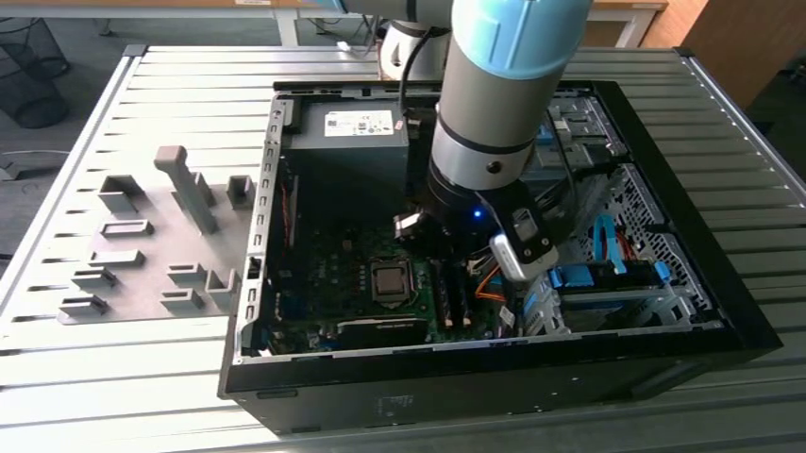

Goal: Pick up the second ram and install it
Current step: 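Press down the second ram until it locks into place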

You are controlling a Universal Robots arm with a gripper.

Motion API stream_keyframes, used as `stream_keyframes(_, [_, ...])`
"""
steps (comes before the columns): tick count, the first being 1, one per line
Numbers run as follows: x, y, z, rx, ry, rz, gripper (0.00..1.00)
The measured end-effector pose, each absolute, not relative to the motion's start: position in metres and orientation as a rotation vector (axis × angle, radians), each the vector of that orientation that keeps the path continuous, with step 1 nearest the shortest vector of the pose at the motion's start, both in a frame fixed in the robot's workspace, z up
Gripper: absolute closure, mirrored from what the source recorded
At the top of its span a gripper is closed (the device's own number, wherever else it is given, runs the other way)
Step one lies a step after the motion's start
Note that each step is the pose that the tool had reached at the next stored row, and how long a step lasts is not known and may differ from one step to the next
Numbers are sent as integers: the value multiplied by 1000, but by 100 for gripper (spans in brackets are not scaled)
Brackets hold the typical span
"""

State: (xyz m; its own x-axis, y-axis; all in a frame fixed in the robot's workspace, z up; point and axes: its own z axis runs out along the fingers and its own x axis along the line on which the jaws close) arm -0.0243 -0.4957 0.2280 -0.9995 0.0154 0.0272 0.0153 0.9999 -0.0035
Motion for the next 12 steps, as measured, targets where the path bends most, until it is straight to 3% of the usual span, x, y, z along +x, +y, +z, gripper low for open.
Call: stream_keyframes(12, [-24, -493, 236, -24, -3114, 5, 89])
